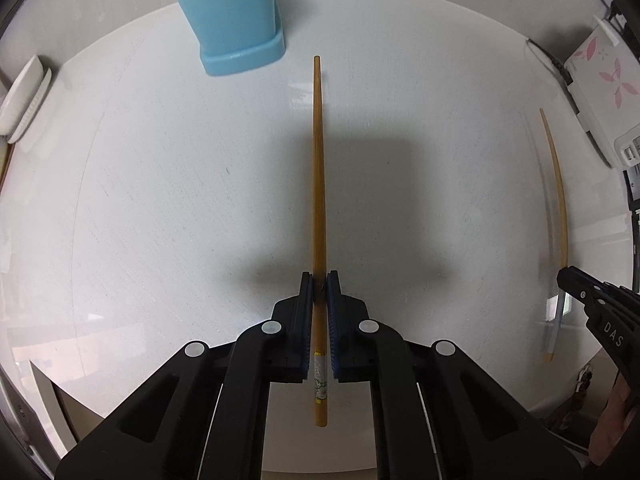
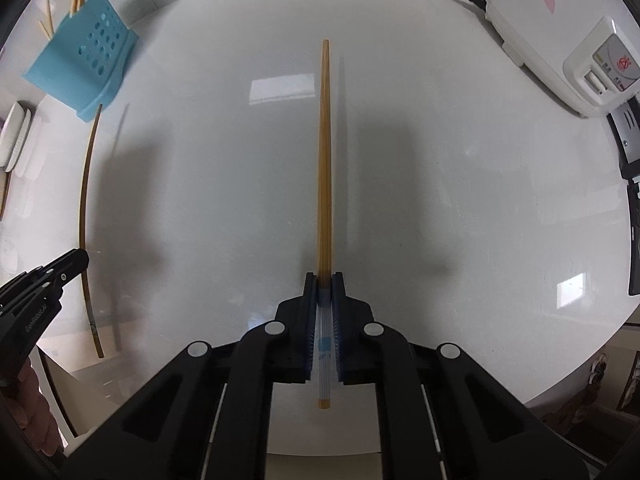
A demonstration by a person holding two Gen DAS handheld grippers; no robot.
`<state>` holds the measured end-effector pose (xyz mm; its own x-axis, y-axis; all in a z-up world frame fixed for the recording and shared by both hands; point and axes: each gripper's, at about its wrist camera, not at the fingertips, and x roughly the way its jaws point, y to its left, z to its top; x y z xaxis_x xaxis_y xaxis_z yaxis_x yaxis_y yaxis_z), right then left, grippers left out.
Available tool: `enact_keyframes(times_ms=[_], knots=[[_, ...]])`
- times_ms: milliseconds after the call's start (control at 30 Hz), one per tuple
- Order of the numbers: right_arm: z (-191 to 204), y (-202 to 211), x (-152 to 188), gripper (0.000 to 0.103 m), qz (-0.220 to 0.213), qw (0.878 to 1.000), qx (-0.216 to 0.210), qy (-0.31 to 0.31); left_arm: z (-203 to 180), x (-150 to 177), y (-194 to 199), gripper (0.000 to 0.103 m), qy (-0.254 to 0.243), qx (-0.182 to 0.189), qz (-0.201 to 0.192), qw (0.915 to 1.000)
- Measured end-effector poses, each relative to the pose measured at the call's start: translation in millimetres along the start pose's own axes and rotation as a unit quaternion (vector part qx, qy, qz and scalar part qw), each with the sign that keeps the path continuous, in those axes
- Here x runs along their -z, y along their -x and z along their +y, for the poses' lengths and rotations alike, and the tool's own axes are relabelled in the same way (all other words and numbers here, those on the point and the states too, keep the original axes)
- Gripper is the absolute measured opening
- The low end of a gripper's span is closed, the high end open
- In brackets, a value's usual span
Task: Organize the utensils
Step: 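Lift both held chopsticks and carry them up over the blue holder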
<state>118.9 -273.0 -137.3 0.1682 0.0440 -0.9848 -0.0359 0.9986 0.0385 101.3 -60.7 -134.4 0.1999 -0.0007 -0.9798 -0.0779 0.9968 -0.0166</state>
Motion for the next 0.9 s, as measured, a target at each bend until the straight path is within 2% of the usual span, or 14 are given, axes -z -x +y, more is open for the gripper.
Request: enact_keyframes(times_ms=[233,500,900], knots=[[18,33,-6,0.007,-0.061,0.998,-0.020,0.003,10,-3,31,0.006,-0.018,0.007,-0.060,0.9980],[47,72,-25,0.007,-0.125,0.991,-0.039,0.016,17,-12,80,0.006,-0.037,0.024,-0.137,0.9896],[98,103,-54,0.007,-0.189,0.980,-0.056,0.032,47,-60,123,0.006,-0.018,0.055,-0.216,0.9745]])
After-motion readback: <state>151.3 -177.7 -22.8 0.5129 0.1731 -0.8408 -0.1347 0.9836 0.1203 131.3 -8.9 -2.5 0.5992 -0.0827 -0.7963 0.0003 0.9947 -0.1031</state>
